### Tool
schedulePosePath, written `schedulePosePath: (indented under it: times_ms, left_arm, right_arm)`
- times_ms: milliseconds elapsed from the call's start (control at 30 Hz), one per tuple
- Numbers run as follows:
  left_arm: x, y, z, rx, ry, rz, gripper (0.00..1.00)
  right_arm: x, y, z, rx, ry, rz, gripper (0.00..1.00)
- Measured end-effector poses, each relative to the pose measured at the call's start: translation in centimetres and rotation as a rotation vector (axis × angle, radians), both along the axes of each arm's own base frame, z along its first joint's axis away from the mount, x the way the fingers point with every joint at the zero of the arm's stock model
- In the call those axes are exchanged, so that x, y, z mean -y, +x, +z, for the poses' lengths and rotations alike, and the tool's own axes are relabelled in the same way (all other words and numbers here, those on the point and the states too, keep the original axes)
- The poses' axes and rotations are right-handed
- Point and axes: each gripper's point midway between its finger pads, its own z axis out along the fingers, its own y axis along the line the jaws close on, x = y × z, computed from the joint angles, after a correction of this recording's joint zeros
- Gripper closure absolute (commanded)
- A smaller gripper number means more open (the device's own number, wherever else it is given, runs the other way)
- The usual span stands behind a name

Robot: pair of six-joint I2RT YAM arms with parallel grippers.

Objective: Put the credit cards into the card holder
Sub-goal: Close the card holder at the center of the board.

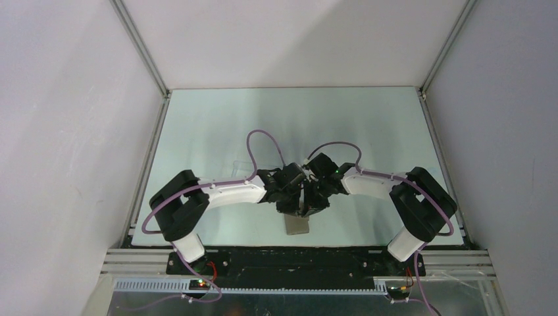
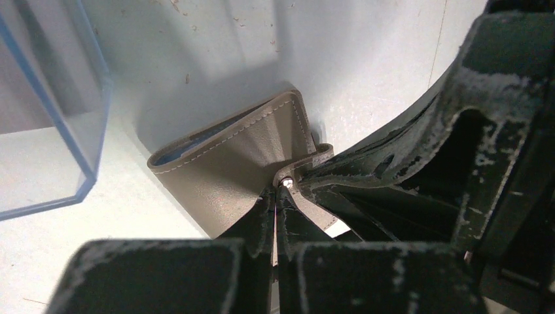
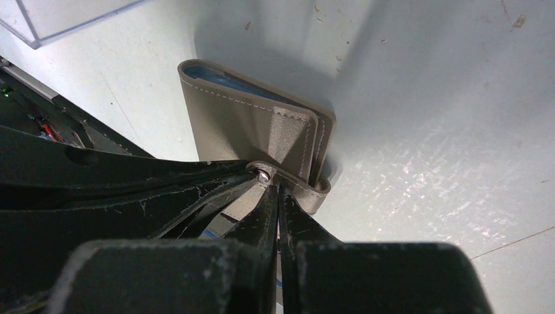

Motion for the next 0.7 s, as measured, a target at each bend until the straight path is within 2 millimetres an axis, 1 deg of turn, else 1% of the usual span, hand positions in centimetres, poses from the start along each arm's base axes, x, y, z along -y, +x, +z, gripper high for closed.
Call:
schedulePosePath:
  times_ms: [467, 700]
  left_arm:
    - [0.06, -0.13, 0.07, 0.02, 0.009, -0.004, 1.0]
    - [-0.05, -0.35, 0.14, 0.035, 0.015, -0.007, 1.0]
  right_arm:
    - [-0.03, -0.05, -0.05, 0.004, -0.005, 0.0, 0.99]
    - [-0.16, -0.19, 0.07, 0.007, -0.002, 0.006, 0.97]
